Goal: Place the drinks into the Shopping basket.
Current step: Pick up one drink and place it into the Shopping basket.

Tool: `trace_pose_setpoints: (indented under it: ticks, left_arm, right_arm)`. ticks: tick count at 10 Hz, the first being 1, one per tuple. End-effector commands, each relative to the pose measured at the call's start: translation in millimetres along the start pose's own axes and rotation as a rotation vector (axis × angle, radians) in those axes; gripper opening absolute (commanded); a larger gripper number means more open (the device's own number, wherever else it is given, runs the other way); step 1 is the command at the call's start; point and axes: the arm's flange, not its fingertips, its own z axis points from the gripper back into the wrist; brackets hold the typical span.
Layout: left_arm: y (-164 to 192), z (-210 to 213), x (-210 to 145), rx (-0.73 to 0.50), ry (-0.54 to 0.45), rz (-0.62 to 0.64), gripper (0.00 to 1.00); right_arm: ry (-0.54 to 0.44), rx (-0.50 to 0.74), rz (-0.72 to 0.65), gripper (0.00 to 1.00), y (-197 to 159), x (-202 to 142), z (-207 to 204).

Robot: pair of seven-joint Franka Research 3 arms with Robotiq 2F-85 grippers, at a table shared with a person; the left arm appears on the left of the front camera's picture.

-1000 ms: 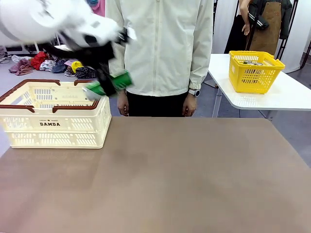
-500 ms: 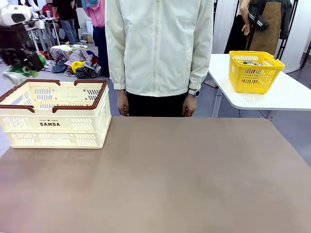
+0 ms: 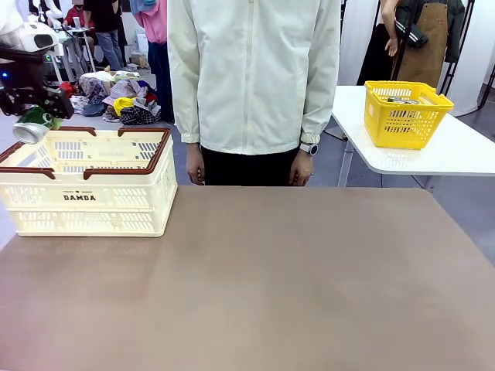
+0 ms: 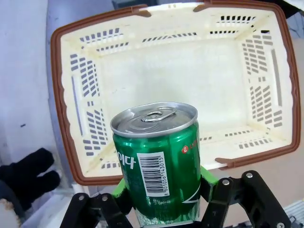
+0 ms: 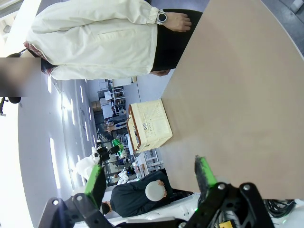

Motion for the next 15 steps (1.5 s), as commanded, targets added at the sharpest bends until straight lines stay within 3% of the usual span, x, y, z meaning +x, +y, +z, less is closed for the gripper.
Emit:
trace_pose_setpoints:
  ticks: [1, 5, 8, 11, 15]
  left_arm:
    - [9, 8, -4, -0.004, -0.006, -0.031, 0.00]
    - [7, -25, 20, -0.032, -0.043, 0.002, 0.00]
    - [14, -80, 37, -0.058, 0.032, -0.003, 0.00]
    - [11, -123, 43, -0.054, 0.040, 0.045, 0.00]
    - [14, -165, 53, -0.076, 0.162, 0.062, 0.00]
  right_arm:
    - [0.008, 0.005, 0.028, 1.00, 1, 0, 1]
    - [0.008, 0.005, 0.028, 1.00, 1, 0, 1]
    - [0.008, 0.005, 0.028, 1.00, 1, 0, 1]
    - [0.008, 0.005, 0.028, 1.00, 1, 0, 1]
    - [0.008, 0.005, 0.028, 1.00, 1, 0, 1]
